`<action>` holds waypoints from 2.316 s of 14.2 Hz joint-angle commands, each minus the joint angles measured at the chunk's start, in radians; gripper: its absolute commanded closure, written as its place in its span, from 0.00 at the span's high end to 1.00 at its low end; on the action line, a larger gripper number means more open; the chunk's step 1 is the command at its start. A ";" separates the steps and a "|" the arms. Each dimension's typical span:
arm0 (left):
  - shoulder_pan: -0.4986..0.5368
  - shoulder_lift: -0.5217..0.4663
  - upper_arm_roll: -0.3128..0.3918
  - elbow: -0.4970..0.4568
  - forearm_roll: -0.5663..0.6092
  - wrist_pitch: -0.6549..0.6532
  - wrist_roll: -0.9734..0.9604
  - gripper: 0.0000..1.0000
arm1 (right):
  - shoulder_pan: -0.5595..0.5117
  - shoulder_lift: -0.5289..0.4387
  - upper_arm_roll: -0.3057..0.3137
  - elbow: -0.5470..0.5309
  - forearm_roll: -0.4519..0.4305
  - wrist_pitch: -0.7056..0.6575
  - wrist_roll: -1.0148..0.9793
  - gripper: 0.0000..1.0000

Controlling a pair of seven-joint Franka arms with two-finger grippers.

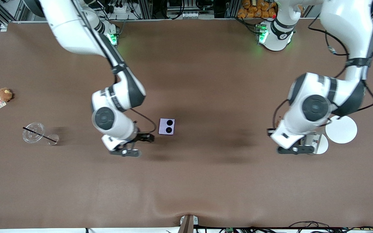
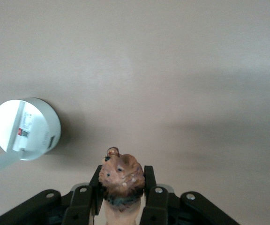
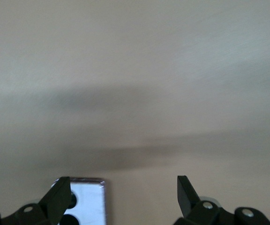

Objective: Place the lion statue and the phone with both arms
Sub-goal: 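Grasp the lion with the left gripper while the right gripper grasps the phone, then lower the lion beside the white lamp and open the left gripper, then carry the phone toward the glass cup while the left gripper withdraws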

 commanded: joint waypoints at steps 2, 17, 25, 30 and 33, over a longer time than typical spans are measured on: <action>0.081 0.007 -0.018 -0.106 -0.006 0.178 0.115 0.00 | 0.061 0.035 -0.008 0.027 -0.010 -0.004 0.001 1.00; 0.192 0.118 -0.018 -0.212 -0.009 0.473 0.220 1.00 | 0.147 0.122 -0.008 0.001 -0.006 0.082 0.102 1.00; 0.192 -0.218 -0.153 -0.159 -0.032 0.053 0.065 1.00 | 0.156 0.148 -0.008 -0.002 -0.004 0.110 0.145 1.00; 0.194 -0.312 -0.141 0.079 -0.178 -0.355 0.078 1.00 | 0.156 0.144 -0.010 -0.002 -0.018 0.117 0.140 0.03; 0.209 -0.314 -0.141 0.198 -0.179 -0.493 0.102 1.00 | 0.101 0.106 -0.031 0.005 -0.021 0.114 0.126 0.03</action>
